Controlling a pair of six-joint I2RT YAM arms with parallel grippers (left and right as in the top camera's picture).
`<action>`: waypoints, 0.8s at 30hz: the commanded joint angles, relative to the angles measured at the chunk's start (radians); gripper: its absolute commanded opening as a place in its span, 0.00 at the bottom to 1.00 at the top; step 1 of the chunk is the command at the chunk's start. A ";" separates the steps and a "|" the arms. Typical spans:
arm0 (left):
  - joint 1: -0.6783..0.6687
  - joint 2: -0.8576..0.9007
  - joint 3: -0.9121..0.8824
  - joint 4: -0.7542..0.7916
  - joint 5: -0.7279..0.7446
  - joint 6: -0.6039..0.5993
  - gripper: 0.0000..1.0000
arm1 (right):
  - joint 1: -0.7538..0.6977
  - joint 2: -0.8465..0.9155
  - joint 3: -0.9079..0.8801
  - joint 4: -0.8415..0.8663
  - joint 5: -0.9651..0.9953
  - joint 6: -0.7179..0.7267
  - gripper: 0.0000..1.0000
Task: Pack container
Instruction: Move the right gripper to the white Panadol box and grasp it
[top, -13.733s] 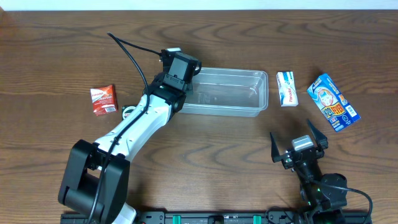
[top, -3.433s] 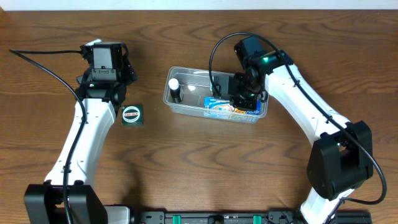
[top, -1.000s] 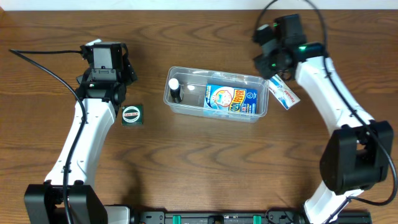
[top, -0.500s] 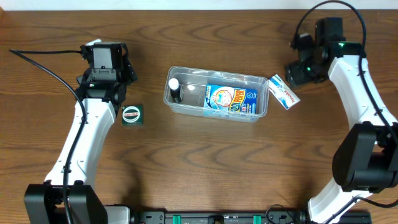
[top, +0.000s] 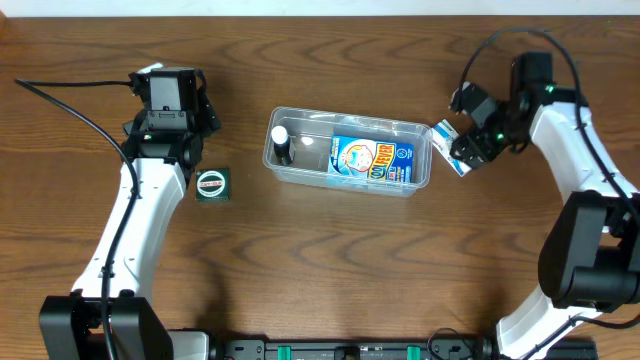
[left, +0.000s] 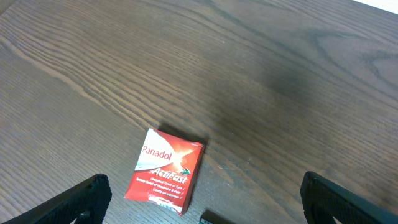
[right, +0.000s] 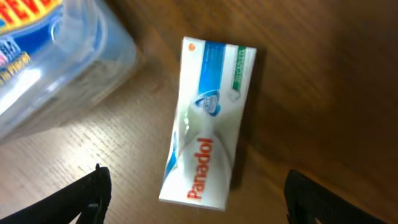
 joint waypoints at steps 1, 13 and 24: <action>0.003 -0.005 0.011 -0.003 -0.013 0.002 0.98 | -0.018 -0.023 -0.073 0.076 -0.019 -0.035 0.87; 0.003 -0.005 0.011 -0.003 -0.013 0.002 0.98 | -0.042 -0.023 -0.174 0.277 -0.040 -0.001 0.84; 0.003 -0.005 0.011 -0.003 -0.013 0.002 0.98 | -0.042 -0.010 -0.178 0.310 -0.093 -0.001 0.98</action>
